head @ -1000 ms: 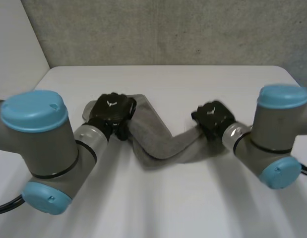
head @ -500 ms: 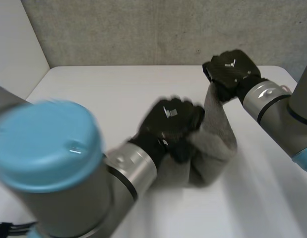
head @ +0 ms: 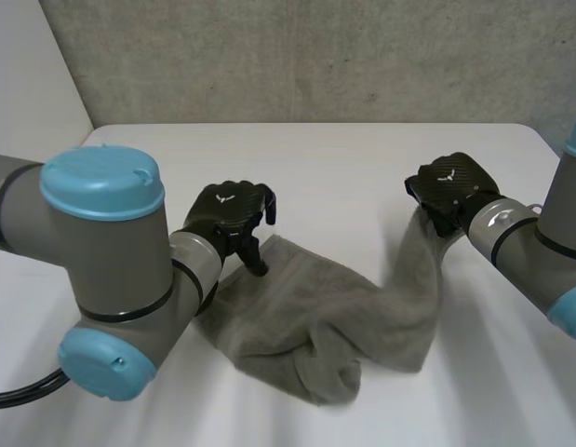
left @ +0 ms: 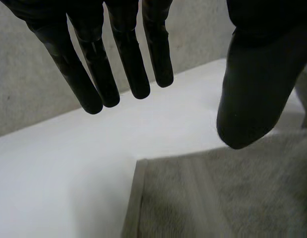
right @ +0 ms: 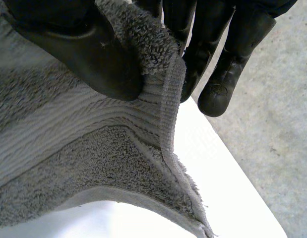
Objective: Fold the towel.
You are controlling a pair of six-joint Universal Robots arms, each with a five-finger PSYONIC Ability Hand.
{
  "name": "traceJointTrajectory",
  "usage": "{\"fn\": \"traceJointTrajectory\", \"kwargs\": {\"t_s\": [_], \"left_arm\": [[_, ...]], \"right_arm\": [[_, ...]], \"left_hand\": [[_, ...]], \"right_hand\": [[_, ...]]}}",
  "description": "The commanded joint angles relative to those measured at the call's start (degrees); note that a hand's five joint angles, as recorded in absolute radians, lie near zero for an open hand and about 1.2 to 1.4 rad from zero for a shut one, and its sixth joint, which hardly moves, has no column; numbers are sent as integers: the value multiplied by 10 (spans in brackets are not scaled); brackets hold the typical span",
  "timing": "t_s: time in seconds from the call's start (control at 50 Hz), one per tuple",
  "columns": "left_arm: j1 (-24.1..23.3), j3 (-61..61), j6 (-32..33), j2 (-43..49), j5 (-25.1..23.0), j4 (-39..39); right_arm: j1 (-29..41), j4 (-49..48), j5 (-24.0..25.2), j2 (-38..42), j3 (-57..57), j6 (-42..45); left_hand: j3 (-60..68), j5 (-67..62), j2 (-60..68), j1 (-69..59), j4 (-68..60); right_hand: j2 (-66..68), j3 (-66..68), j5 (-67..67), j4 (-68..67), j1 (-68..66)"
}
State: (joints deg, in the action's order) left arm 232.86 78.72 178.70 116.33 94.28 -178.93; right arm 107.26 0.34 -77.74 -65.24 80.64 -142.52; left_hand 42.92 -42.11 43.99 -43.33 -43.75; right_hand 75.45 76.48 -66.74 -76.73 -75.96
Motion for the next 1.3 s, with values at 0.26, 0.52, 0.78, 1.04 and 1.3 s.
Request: {"fn": "traceJointTrajectory", "kwargs": {"t_s": [0.26, 0.52, 0.78, 1.04, 1.3], "left_arm": [[1, -16, 9, 80, -16, 0], [-6, -23, 83, 117, -49, 46], [-13, -25, 88, 127, -79, 72], [-21, -20, 85, 130, -81, 94], [-22, -53, 84, 126, -55, 89]], "right_arm": [[-77, 7, 7, -2, 1, 3], [-74, 6, 5, 3, 5, 23], [-74, 6, 2, 20, 6, 36], [-74, 6, 2, 24, 5, 38], [-74, 6, 4, 27, 3, 38]], "left_hand": [[-117, 209, -127, 121, 125], [-181, 273, -191, 185, 189], [-120, 212, -131, 124, 129], [41, 51, 30, -37, -33], [371, -279, 360, -367, -362]], "right_hand": [[46, 35, -33, -33, -40], [46, 35, -33, -33, -40], [46, 35, -33, -33, -40], [46, 35, -33, -33, -40], [46, 35, -33, -33, -40]]}}
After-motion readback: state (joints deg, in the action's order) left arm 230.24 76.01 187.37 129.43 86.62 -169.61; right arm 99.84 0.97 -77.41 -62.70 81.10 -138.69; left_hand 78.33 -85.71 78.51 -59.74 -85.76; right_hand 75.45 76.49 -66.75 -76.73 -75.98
